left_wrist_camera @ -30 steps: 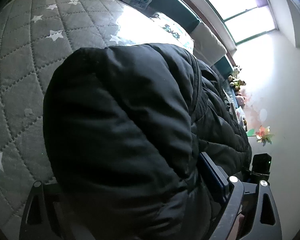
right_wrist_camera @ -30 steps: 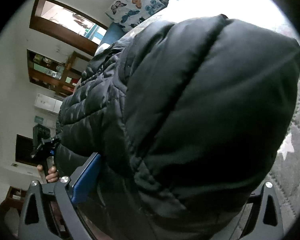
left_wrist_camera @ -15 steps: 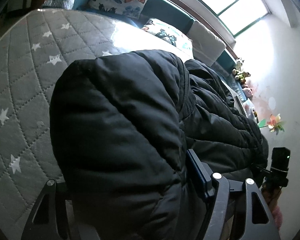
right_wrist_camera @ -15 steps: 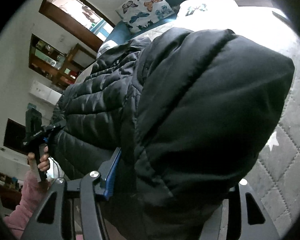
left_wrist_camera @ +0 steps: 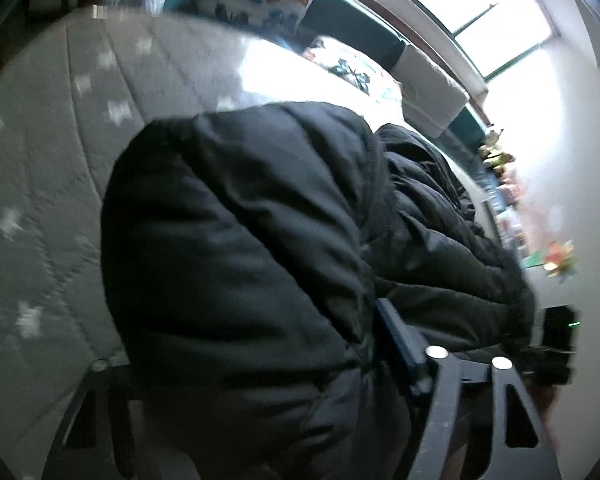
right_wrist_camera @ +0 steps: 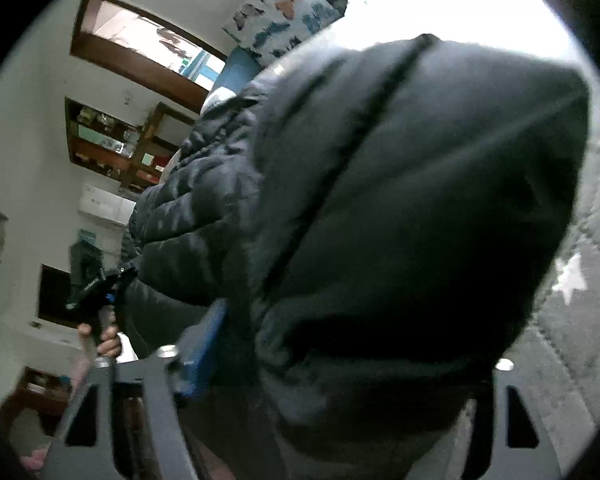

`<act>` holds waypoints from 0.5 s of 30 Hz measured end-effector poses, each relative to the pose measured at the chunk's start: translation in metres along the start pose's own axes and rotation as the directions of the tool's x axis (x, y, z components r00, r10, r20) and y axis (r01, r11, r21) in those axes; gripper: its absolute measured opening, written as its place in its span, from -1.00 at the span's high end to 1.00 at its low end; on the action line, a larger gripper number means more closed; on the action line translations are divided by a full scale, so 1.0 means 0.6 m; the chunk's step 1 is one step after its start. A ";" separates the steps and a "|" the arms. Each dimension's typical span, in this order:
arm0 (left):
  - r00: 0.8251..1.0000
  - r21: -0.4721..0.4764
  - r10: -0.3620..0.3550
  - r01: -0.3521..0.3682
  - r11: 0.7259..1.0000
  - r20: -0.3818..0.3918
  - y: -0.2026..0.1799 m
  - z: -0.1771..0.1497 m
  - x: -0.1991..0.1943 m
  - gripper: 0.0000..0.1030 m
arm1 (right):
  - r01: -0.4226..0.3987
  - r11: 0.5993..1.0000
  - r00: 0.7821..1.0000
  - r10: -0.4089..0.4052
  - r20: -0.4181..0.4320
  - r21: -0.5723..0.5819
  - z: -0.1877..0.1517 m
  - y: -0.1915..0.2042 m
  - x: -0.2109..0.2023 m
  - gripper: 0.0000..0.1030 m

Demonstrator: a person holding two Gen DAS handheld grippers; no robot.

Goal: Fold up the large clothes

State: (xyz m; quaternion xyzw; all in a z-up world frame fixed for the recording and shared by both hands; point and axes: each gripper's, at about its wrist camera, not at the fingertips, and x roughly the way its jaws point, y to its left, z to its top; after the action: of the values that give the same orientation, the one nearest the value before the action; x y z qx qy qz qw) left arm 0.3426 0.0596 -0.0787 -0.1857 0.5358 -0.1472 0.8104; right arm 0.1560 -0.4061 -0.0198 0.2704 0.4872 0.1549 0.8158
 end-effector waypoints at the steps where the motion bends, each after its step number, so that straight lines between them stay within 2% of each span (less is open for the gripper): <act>1: 0.998 0.036 0.051 -0.052 0.998 0.020 -0.023 -0.005 -0.013 -0.22 | 0.015 1.000 1.000 -0.015 0.014 -0.019 -0.002 0.013 -0.007 -0.18; 3: 0.992 0.073 0.121 -0.123 0.990 0.035 -0.057 -0.012 -0.032 -0.04 | 0.054 0.996 0.998 -0.051 0.047 -0.064 -0.013 0.044 -0.027 -0.03; 5: 0.990 0.080 0.134 -0.136 0.987 0.031 -0.082 -0.018 -0.044 0.02 | 0.092 0.989 0.993 -0.083 0.082 -0.113 -0.023 0.069 -0.050 0.02; 10: 0.994 0.134 0.110 -0.112 0.985 0.026 -0.160 -0.031 -0.061 0.17 | 0.153 0.978 0.980 -0.132 0.146 -0.144 -0.036 0.084 -0.119 0.08; 11: 0.994 0.157 0.103 -0.106 0.982 0.031 -0.183 -0.033 -0.063 0.26 | 0.163 0.976 0.977 -0.140 0.159 -0.144 -0.036 0.082 -0.136 0.08; 15: 0.995 0.261 0.074 -0.088 0.961 0.066 -0.307 -0.035 -0.058 0.30 | 0.216 0.965 0.959 -0.180 0.220 -0.151 -0.035 0.074 -0.203 0.11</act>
State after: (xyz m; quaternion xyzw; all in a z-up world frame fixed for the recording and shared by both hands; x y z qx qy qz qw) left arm 0.3026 -0.0921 0.0265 -0.0582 0.4959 -0.1786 0.8478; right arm 0.0796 -0.4271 0.0852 0.1624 0.4103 0.0856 0.8933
